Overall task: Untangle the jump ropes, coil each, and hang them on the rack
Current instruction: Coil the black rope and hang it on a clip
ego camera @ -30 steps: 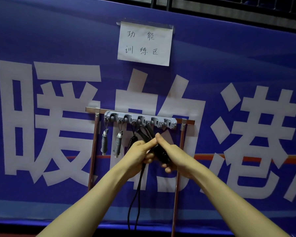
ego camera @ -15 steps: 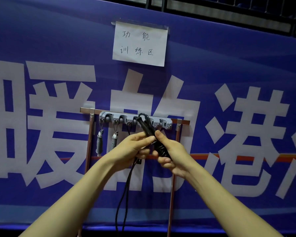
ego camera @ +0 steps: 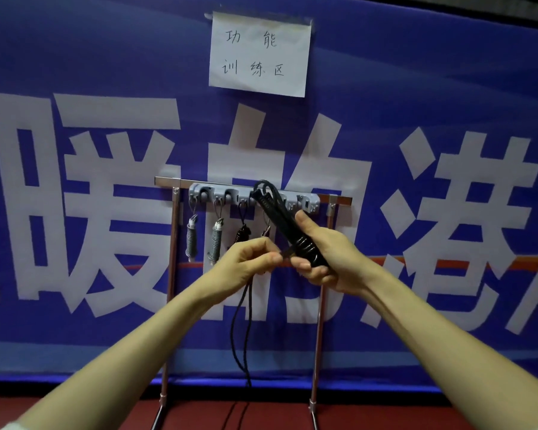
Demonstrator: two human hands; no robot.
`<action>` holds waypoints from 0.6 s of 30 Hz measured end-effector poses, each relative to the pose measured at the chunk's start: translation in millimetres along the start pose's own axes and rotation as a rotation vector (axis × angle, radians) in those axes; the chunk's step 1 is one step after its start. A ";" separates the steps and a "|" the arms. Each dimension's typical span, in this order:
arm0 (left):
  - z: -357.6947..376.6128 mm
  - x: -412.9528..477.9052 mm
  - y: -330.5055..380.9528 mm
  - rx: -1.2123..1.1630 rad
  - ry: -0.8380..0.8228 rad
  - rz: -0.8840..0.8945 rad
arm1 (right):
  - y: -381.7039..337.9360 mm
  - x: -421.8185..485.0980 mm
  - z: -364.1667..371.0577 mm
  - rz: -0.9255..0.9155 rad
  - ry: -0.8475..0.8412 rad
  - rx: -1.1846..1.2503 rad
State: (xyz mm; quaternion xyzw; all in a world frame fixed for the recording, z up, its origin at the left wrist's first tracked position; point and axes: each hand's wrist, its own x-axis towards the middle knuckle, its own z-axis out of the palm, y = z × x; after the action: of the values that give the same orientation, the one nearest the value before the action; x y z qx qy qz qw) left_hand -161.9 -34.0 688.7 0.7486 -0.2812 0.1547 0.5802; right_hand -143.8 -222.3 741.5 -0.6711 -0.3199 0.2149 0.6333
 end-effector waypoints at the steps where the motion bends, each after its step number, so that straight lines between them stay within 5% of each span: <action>1: -3.6 0.1 -3.7 0.011 -0.014 0.000 | -2.7 -1.3 0.1 0.021 -0.061 -0.026; 7: -25.2 6.7 -0.6 0.124 -0.120 0.009 | -3.9 -7.2 3.1 0.307 -0.302 -0.232; 13: -28.9 33.6 29.7 0.359 -0.449 0.019 | 8.4 4.3 -0.2 0.589 -0.565 -0.325; 18: -24.0 43.2 42.7 0.627 -0.476 0.044 | -2.7 11.4 -7.6 0.608 -0.453 -0.608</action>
State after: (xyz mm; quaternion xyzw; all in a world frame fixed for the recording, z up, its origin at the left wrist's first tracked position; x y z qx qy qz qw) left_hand -151.0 -28.7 752.9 0.8982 -0.3630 0.0677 0.2383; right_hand -130.9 -219.7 746.3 -0.8251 -0.2876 0.4277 0.2313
